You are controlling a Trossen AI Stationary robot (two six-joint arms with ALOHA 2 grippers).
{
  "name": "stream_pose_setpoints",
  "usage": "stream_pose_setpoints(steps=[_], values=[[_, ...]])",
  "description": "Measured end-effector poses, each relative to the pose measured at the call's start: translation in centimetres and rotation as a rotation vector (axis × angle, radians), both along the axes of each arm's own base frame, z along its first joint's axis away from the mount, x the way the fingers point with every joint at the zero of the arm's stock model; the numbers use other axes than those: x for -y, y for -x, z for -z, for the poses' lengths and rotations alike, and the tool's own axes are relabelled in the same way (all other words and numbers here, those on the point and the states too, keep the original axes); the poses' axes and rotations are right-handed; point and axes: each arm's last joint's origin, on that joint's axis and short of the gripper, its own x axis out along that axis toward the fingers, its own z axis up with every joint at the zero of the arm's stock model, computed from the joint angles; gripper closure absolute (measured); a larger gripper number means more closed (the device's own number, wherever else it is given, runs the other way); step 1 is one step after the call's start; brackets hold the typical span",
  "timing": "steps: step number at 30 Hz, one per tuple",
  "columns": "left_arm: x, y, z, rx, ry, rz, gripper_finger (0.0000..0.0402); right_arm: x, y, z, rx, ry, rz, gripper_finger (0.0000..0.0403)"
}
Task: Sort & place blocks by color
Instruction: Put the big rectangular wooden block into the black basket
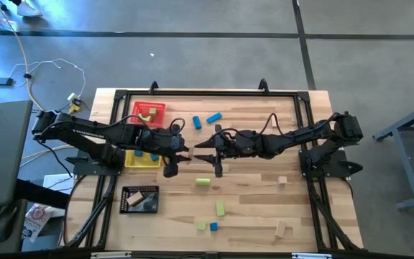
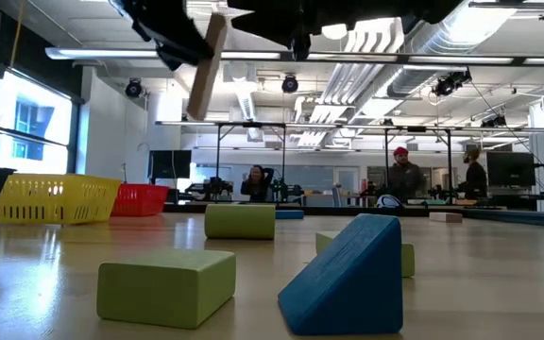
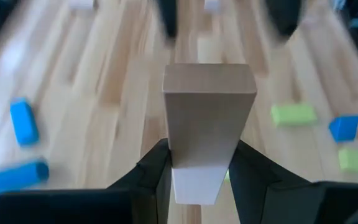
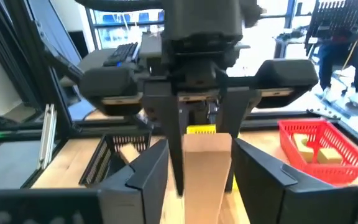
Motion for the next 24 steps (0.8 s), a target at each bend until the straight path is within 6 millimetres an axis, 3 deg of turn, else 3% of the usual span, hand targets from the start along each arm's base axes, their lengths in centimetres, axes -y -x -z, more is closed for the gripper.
stream_pose_setpoints(steps=[7, 24], values=[[1.1, 1.6, 1.5, -0.22, 0.081, -0.041, 0.0302, 0.3, 0.0, 0.3, -0.03, -0.01, 0.071, 0.0215], [7.3, 6.3, 2.7, -0.599, 0.218, -0.049, 0.0302, 1.8, 0.0, 0.8, -0.078, -0.038, 0.159, 0.0215]])
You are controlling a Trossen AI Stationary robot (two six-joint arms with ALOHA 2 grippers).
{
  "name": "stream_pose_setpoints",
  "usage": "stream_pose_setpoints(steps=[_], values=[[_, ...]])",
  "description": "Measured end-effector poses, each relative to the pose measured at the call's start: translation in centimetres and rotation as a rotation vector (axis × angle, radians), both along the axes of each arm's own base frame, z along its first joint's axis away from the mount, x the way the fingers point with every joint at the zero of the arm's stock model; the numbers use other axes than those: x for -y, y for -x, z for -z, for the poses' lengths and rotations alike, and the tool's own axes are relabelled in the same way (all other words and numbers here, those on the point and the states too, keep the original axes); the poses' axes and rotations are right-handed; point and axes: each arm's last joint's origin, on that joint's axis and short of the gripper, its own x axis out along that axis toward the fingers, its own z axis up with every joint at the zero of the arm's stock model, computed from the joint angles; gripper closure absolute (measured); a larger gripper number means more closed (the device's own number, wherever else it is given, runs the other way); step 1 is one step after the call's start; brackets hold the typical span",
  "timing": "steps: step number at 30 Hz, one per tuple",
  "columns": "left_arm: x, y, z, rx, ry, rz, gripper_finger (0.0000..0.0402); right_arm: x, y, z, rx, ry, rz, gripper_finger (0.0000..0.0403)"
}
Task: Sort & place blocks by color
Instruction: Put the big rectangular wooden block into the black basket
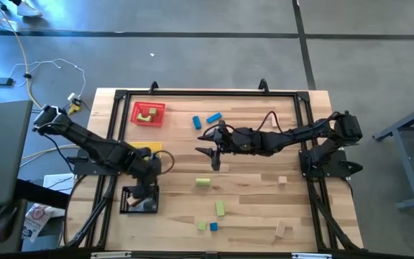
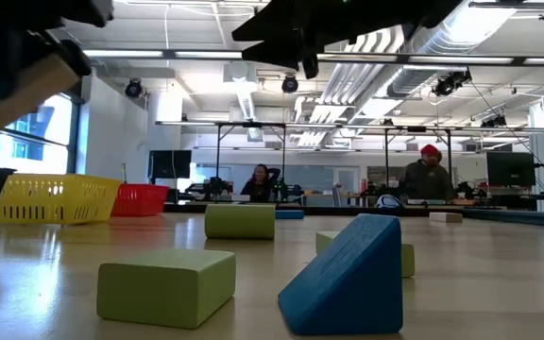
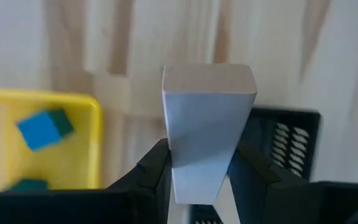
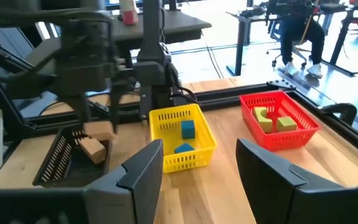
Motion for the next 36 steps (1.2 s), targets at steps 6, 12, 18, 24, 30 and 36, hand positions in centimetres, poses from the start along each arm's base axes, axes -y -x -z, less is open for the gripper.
stream_pose_setpoints(steps=[6, 12, 18, 24, 30, 36], values=[[2.1, 1.0, 0.0, -0.059, 0.104, 0.008, 0.0302, 0.1, 0.0, 0.0, -0.004, 0.0, 0.004, 0.0215], [3.8, 1.6, 0.3, -0.097, 0.133, -0.001, 0.0302, 0.1, 0.0, 0.1, -0.011, -0.002, 0.003, 0.0215], [4.8, 1.4, 0.9, -0.109, 0.131, 0.008, 0.0302, 0.1, 0.0, 0.1, -0.011, -0.002, 0.001, 0.0215], [5.4, 0.7, 2.3, -0.2, 0.139, 0.018, 0.0282, 0.1, 0.0, 0.3, -0.033, -0.004, -0.011, 0.0215], [6.0, -0.1, 3.3, -0.234, 0.183, 0.069, 0.0276, 0.1, 0.1, 0.6, -0.057, -0.003, -0.013, 0.0215], [5.5, -0.5, 3.4, -0.227, 0.185, 0.06, 0.0249, 0.1, 0.1, 0.7, -0.067, -0.002, -0.013, 0.0214]])
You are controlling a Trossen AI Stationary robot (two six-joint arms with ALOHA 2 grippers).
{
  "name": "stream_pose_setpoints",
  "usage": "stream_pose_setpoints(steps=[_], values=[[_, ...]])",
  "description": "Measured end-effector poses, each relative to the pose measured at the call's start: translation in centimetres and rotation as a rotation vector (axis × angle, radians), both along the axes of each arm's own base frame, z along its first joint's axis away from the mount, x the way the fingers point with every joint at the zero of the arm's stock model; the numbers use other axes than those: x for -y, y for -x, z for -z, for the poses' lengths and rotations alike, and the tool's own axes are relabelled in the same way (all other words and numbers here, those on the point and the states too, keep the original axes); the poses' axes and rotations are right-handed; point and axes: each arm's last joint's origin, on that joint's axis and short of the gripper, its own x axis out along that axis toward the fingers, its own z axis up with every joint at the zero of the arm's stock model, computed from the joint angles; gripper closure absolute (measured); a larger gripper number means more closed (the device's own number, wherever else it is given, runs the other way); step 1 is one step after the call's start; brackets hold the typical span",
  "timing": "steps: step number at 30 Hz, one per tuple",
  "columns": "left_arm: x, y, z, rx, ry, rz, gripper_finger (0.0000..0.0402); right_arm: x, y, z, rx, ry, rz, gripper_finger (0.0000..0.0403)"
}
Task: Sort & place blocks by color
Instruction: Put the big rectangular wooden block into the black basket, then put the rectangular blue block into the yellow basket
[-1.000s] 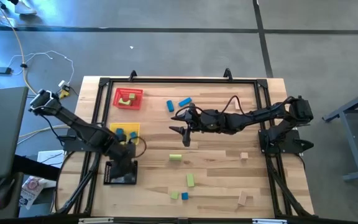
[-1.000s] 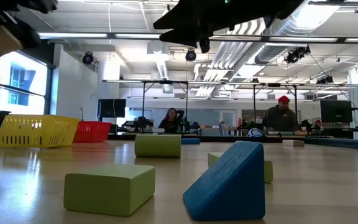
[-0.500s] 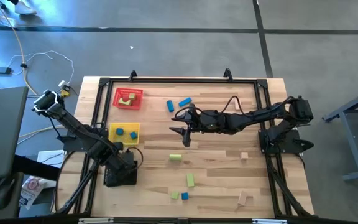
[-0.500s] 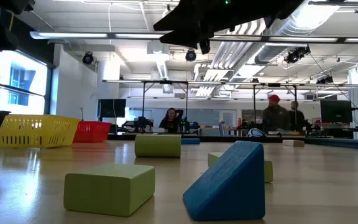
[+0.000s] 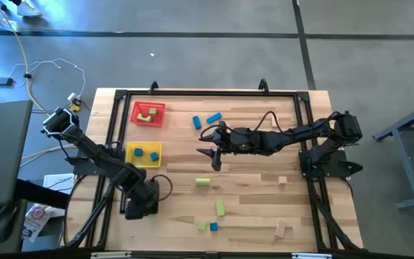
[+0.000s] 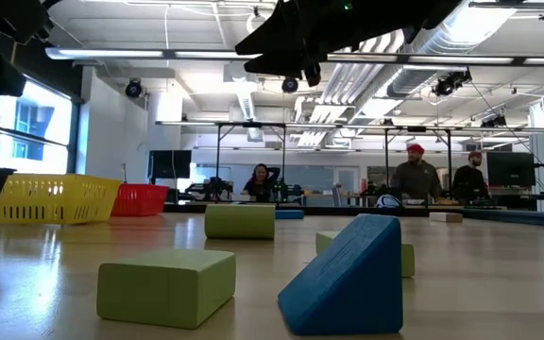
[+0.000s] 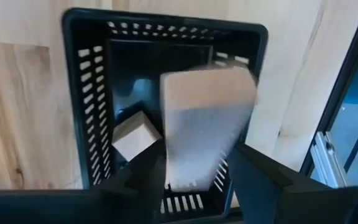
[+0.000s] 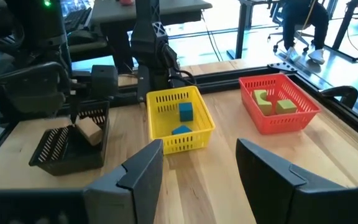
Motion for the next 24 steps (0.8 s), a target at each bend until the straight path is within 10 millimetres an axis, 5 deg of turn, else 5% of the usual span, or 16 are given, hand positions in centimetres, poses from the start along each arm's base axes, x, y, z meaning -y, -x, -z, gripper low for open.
stream_pose_setpoints(steps=[8, 24], values=[[-0.8, -0.3, 0.0, -0.005, -0.003, -0.013, 0.0205, 0.0, 0.1, 0.2, -0.026, 0.002, -0.001, 0.0214], [-2.2, 1.2, -2.2, 0.107, -0.066, 0.106, 0.0206, 0.7, 0.1, 0.3, -0.03, 0.039, 0.144, 0.0214]])
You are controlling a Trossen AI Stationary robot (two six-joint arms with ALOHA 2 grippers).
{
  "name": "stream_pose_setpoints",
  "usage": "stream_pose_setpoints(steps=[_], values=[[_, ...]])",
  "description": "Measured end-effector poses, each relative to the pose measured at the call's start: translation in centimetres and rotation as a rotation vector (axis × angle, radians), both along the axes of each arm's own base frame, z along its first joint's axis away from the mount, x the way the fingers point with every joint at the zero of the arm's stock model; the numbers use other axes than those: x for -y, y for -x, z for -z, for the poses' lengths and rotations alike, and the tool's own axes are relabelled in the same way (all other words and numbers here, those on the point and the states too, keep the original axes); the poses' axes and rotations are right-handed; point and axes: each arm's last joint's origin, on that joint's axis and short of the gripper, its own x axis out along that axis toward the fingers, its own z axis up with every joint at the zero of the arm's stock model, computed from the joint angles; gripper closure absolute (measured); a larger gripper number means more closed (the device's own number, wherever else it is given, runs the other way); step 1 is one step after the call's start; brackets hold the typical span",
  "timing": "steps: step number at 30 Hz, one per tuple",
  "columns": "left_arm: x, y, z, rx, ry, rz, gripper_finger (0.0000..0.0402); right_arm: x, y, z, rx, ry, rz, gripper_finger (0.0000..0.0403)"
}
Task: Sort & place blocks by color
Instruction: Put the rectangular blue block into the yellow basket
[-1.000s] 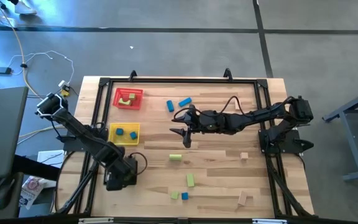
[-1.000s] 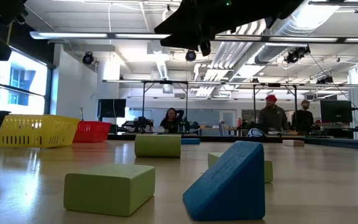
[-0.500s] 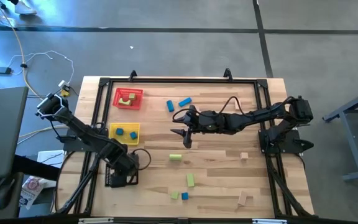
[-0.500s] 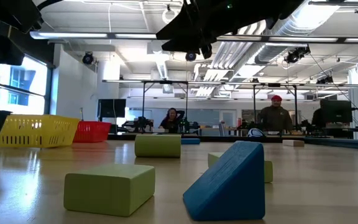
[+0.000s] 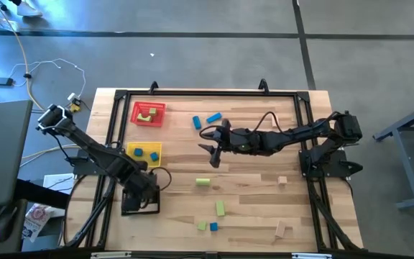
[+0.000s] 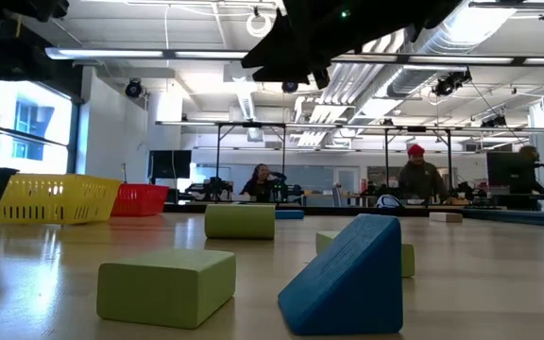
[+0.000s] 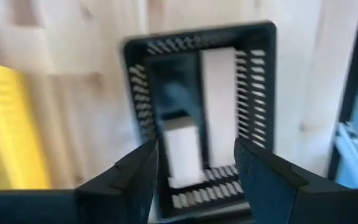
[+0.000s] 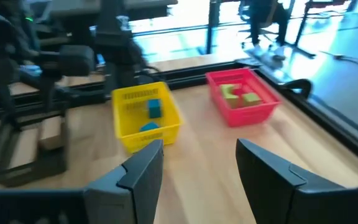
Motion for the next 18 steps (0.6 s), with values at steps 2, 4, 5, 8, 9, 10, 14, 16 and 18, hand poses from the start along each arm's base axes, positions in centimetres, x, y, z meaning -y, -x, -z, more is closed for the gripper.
stream_pose_setpoints(steps=[2, 4, 5, 8, 9, 10, 14, 16, 18], values=[[-0.4, 0.4, -0.5, 0.043, -0.055, 0.005, 0.0206, 0.5, 0.0, 0.0, 0.005, -0.011, 0.037, 0.0214], [-0.8, 0.8, -1.0, 0.094, -0.114, 0.005, 0.0206, 1.3, 0.0, 0.0, 0.02, -0.044, 0.083, 0.0214], [-1.0, 0.9, -1.3, 0.123, -0.146, 0.006, 0.0206, 1.8, 0.0, 0.0, 0.026, -0.064, 0.106, 0.0214], [-1.7, 1.3, -2.1, 0.215, -0.254, 0.004, 0.0206, 3.3, 0.1, 0.0, 0.04, -0.112, 0.152, 0.0214], [-1.9, 1.5, -2.4, 0.246, -0.292, -0.001, 0.0206, 3.8, 0.2, 0.0, 0.043, -0.125, 0.156, 0.0214], [-2.2, 1.6, -2.6, 0.27, -0.326, -0.008, 0.0206, 4.3, 0.2, 0.1, 0.042, -0.135, 0.164, 0.0214], [-3.4, 1.9, -3.5, 0.347, -0.438, -0.036, 0.0206, 6.4, 0.2, -0.6, 0.024, -0.151, 0.176, 0.0214], [-4.1, 2.1, -3.9, 0.367, -0.467, -0.041, 0.0206, 7.5, 0.1, -1.4, 0.01, -0.132, 0.179, 0.0214], [-4.8, 2.2, -4.2, 0.373, -0.482, -0.037, 0.0206, 8.6, 0.0, -2.2, -0.025, -0.103, 0.197, 0.0214]])
